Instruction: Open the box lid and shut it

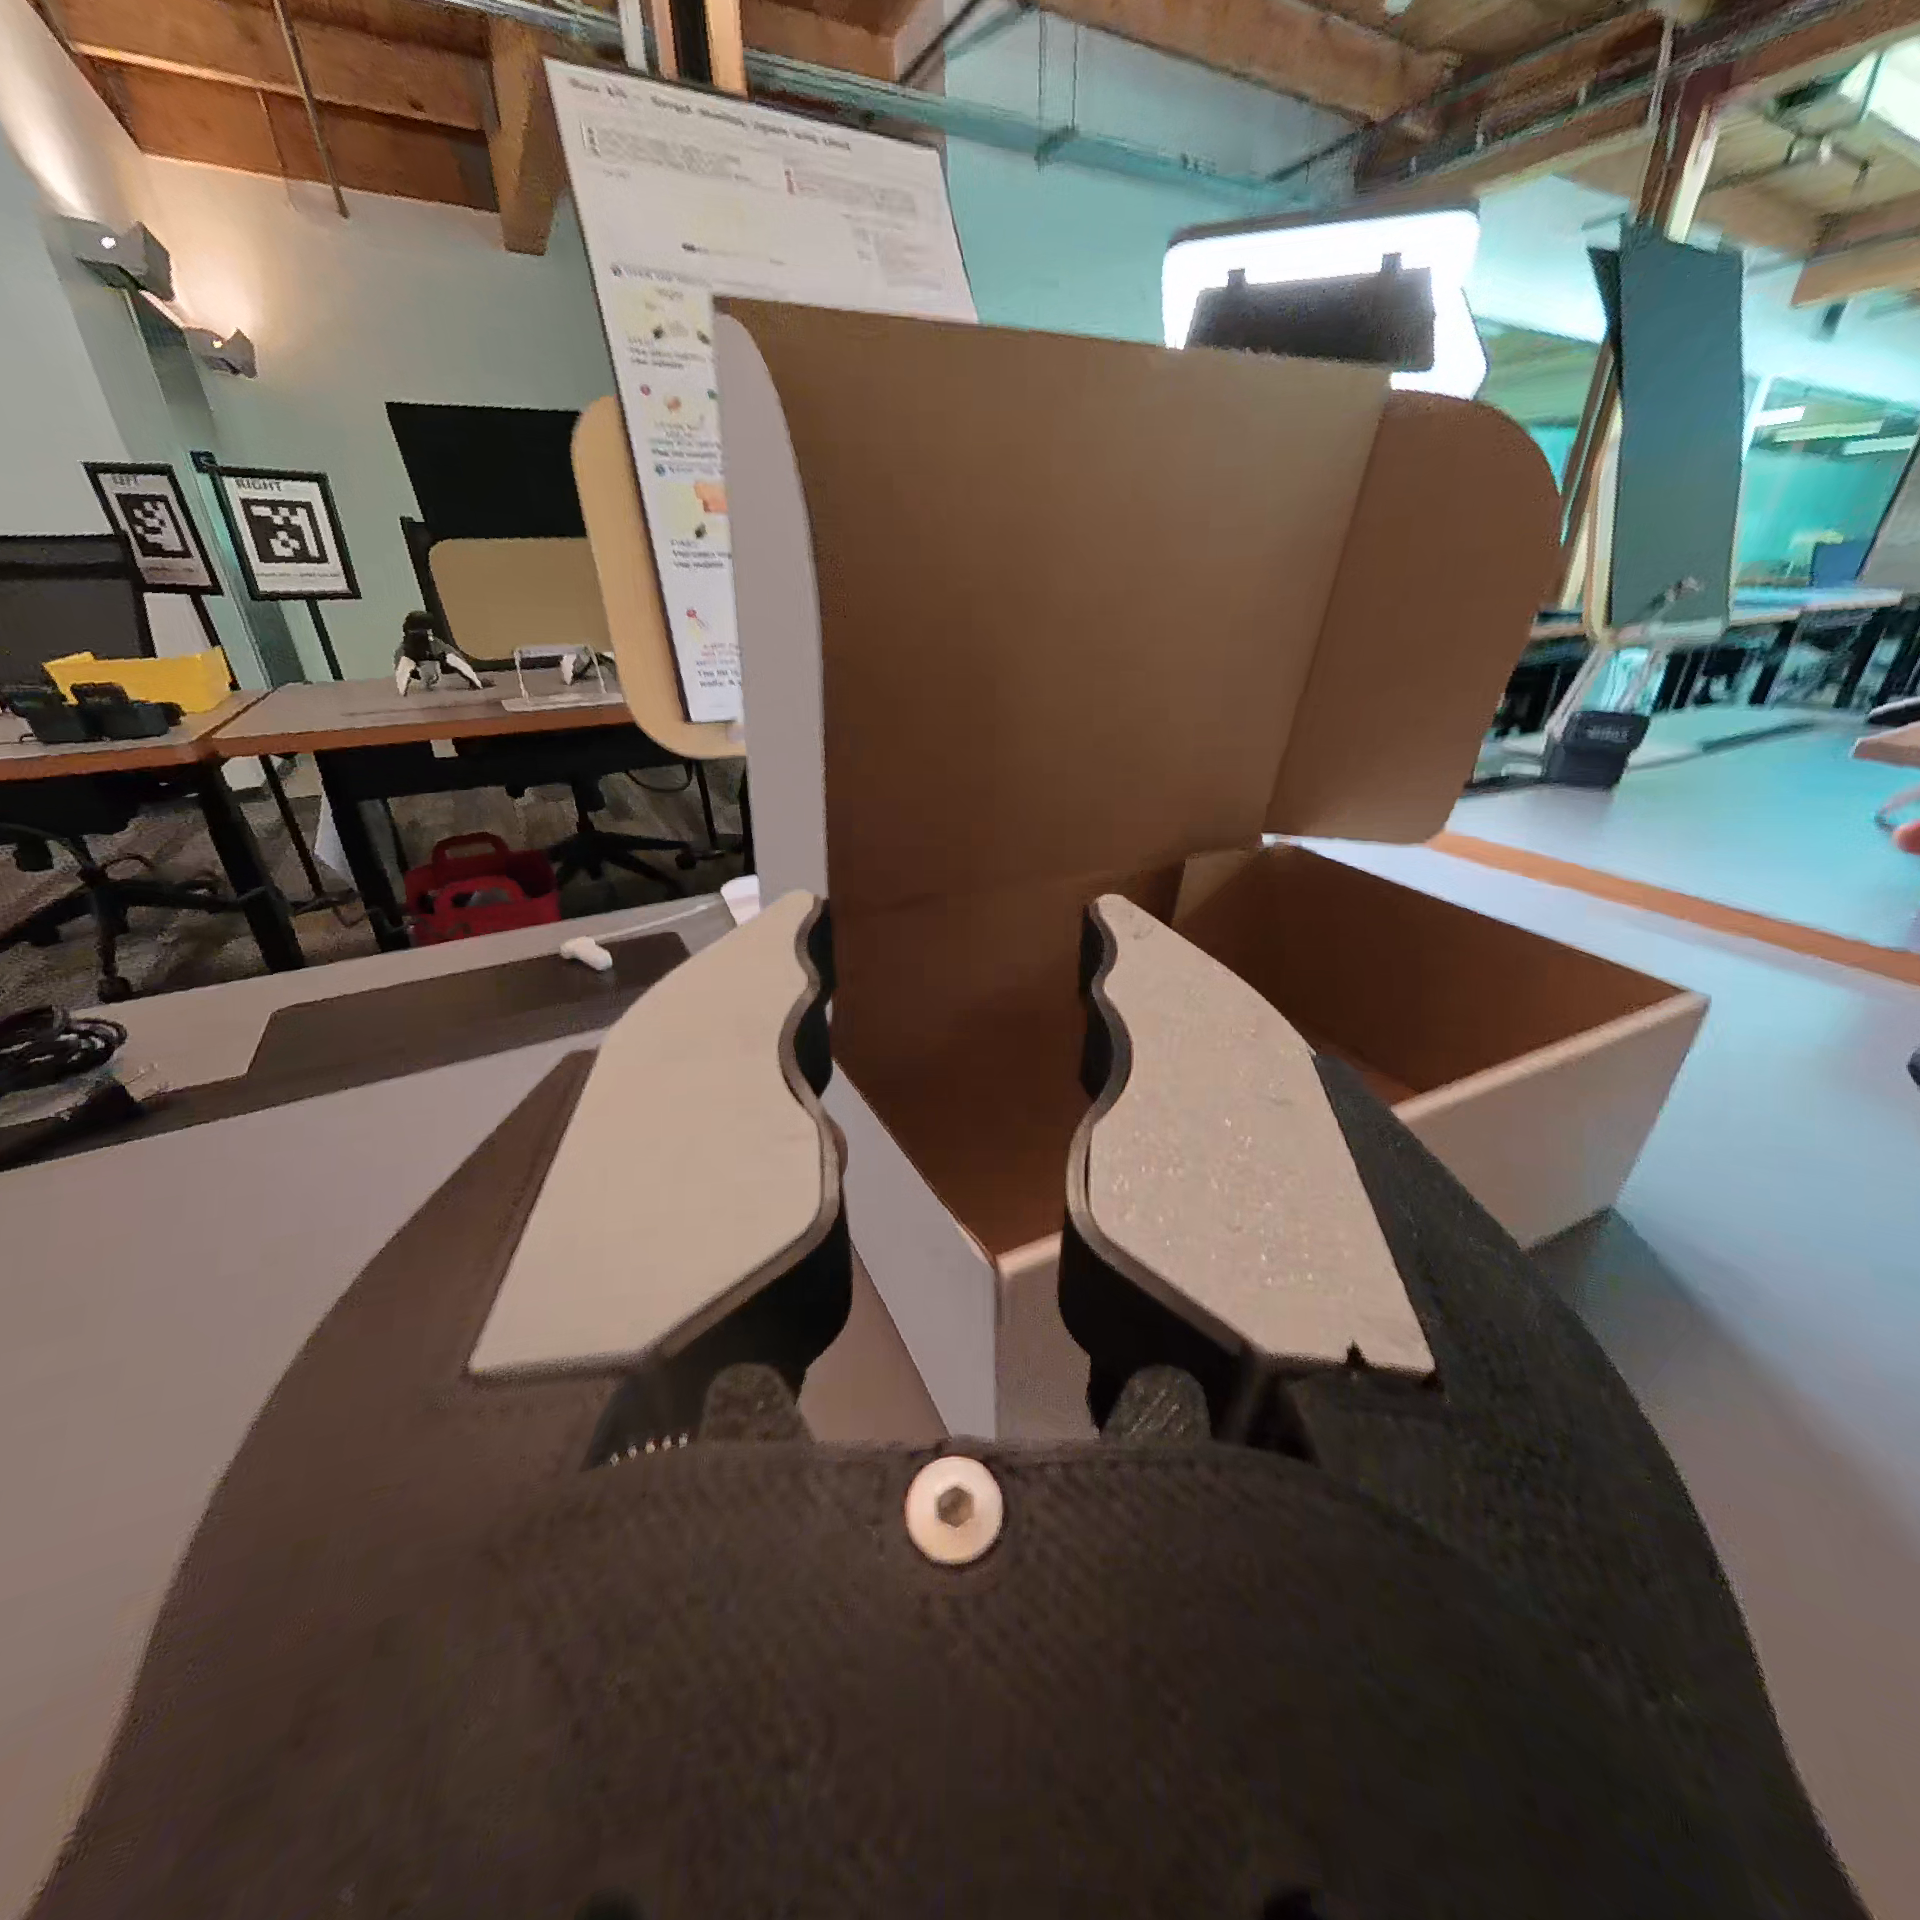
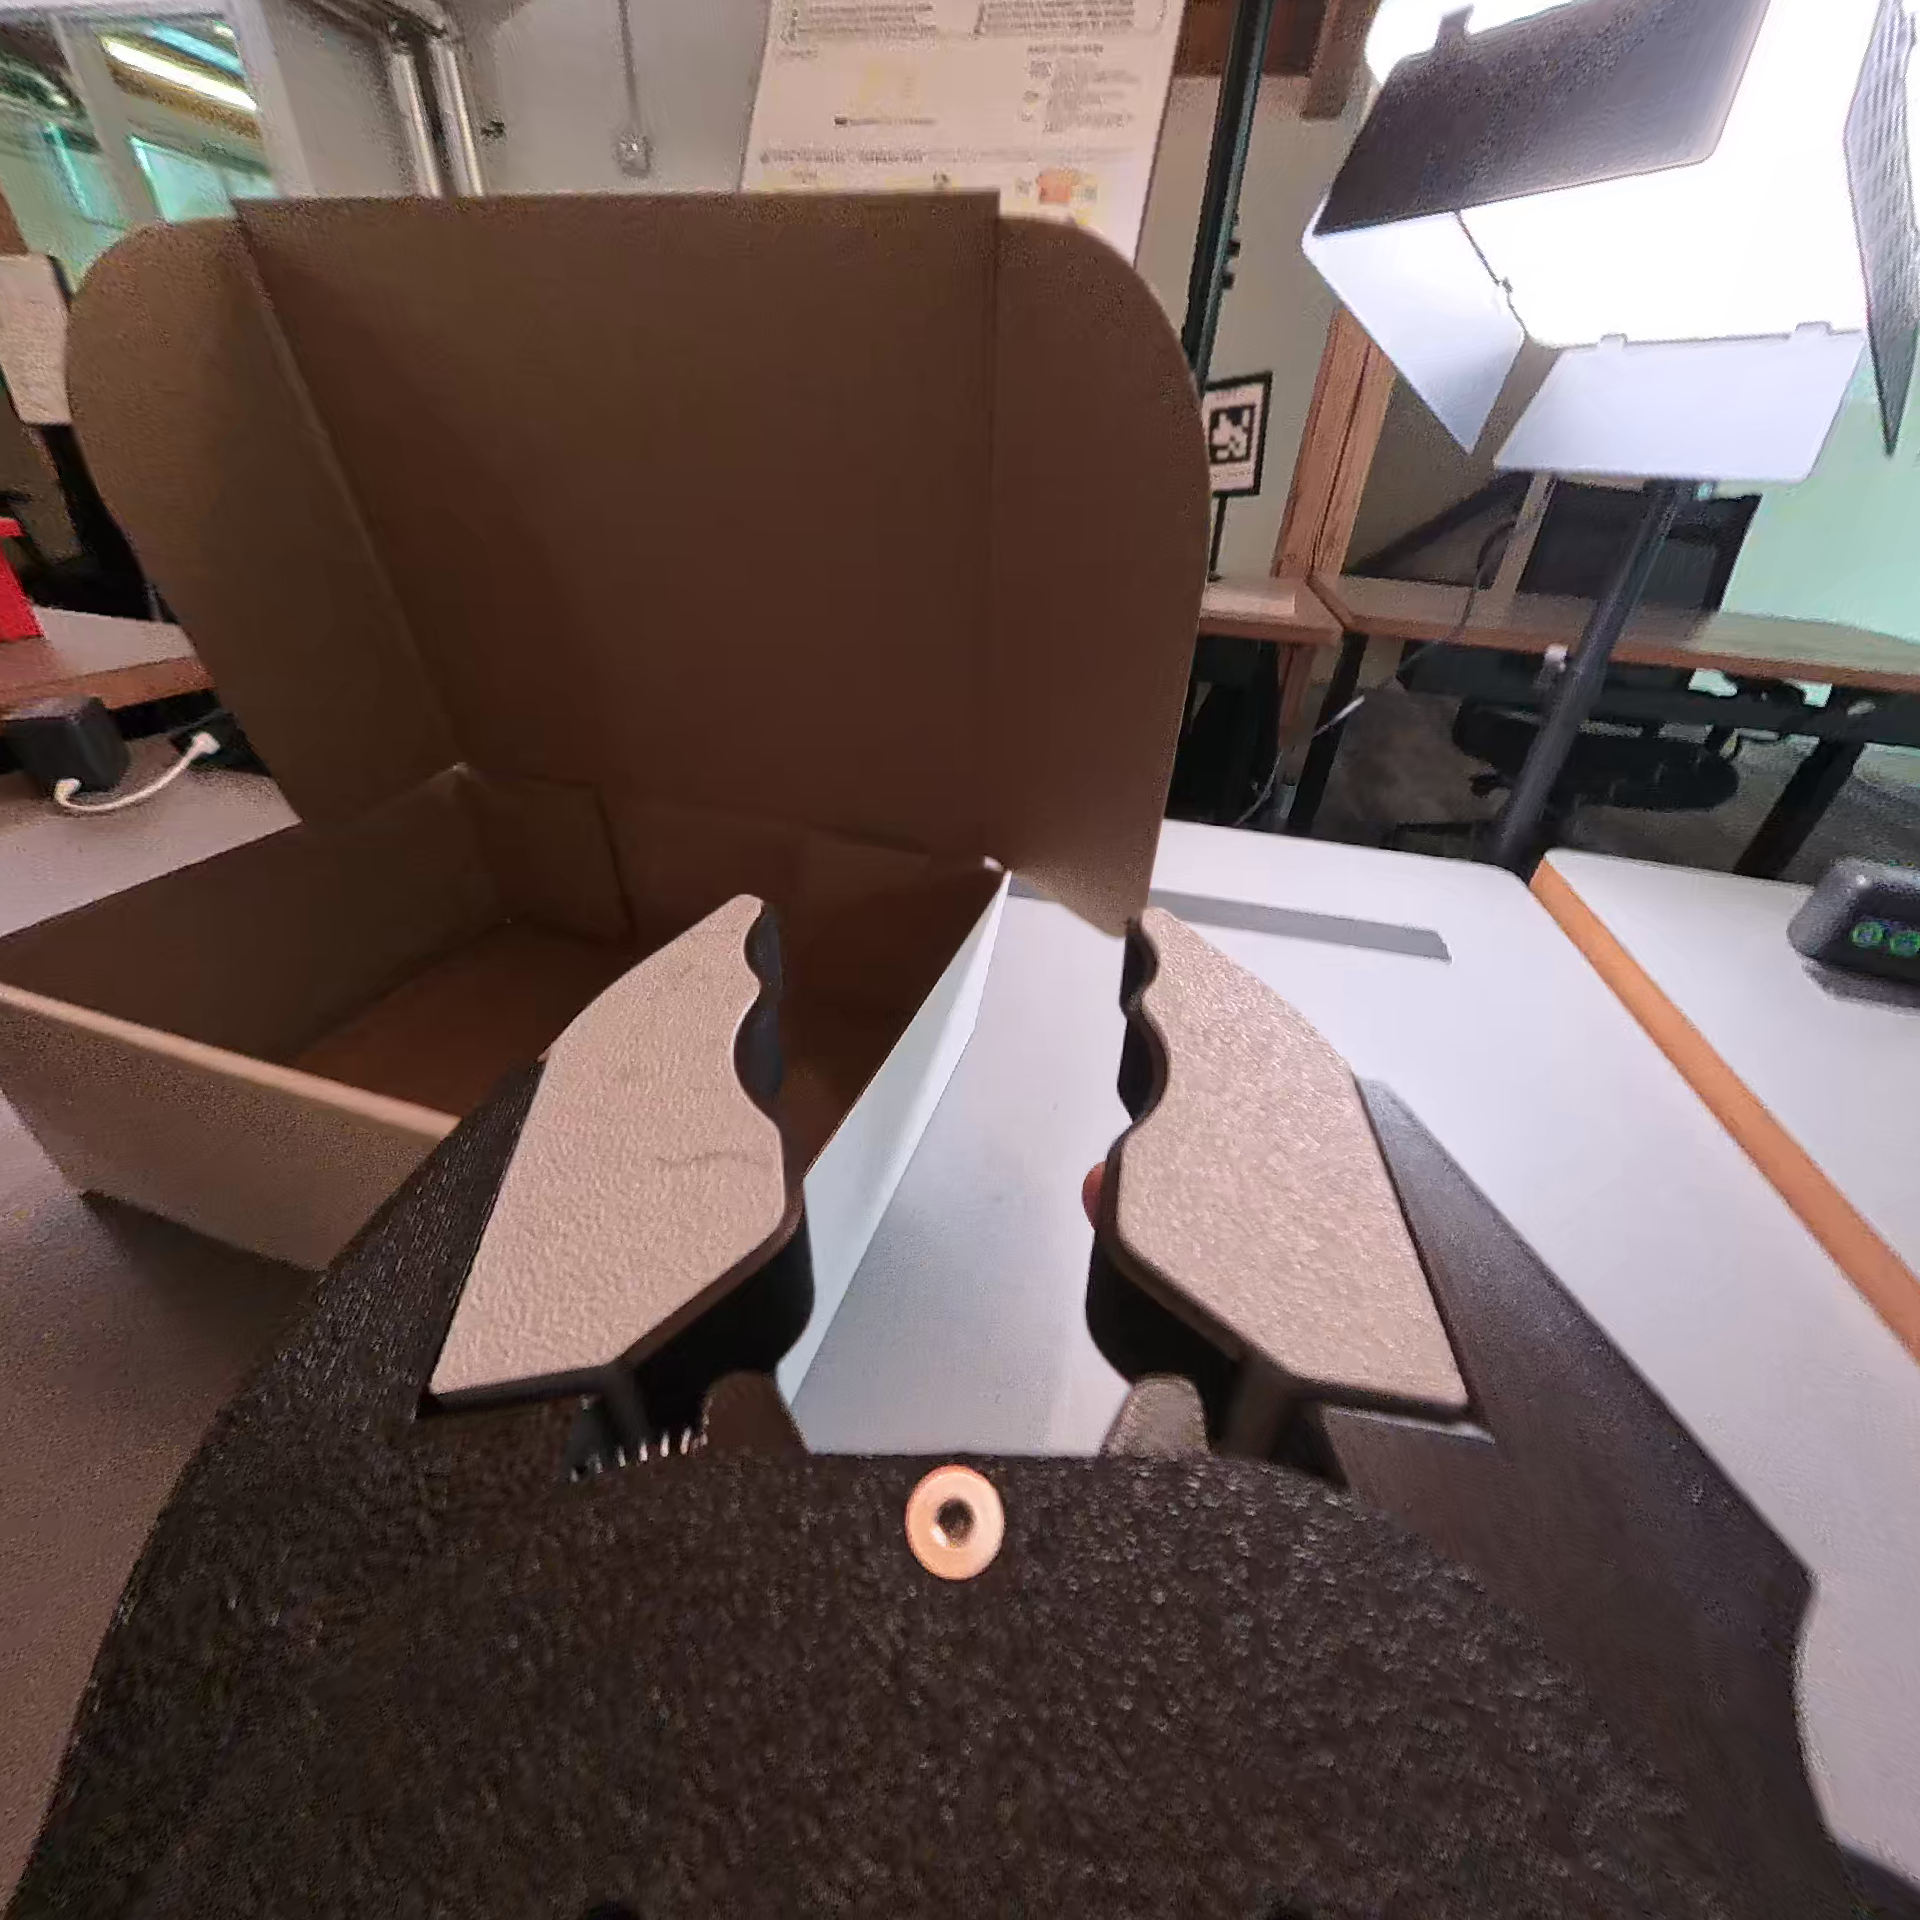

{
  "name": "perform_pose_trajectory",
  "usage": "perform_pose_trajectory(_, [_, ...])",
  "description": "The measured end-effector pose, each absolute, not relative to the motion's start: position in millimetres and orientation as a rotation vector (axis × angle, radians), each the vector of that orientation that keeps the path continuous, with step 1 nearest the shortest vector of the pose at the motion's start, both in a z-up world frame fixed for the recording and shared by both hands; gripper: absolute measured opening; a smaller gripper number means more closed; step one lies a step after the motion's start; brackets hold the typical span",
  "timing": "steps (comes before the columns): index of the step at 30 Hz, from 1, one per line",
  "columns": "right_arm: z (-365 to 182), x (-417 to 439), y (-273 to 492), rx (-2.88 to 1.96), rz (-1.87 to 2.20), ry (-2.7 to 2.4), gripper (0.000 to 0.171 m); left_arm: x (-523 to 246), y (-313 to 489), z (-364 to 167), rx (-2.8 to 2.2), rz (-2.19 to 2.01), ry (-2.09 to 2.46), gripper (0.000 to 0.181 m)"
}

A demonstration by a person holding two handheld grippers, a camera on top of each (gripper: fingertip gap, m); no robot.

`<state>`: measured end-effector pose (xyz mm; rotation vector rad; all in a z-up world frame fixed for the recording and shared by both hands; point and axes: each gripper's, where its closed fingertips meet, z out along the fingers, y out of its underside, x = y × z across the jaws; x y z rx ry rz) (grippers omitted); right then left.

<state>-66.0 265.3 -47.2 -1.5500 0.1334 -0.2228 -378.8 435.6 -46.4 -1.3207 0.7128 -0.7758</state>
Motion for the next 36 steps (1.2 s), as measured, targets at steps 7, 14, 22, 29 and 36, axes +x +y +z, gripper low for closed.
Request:
perform_pose_trajectory(7, [-76, -100, 252, -1.611, -0.218, 0.133, 0.069, -377, 403, -82, -1.429, -0.734, 0.699, 0.049])
perform_pose_trajectory(14, [-90, -120, 238, -1.711, -0.220, 0.038, 0.068, -393, 407, -93, -1.518, -0.671, 0.743, 0.051])
perform_pose_trajectory(22, [-90, -125, 239, -1.720, -0.193, 0.024, 0.067, -399, 414, -106, -1.570, -0.616, 0.736, 0.050])
perform_pose_trajectory(29, [-97, -122, 241, -1.741, -0.162, 0.027, 0.067, -394, 415, -112, -1.590, -0.604, 0.754, 0.049])
perform_pose_trajectory(36, [-96, -116, 237, -1.731, -0.175, 0.039, 0.066, -398, 415, -114, -1.601, -0.670, 0.747, 0.049])
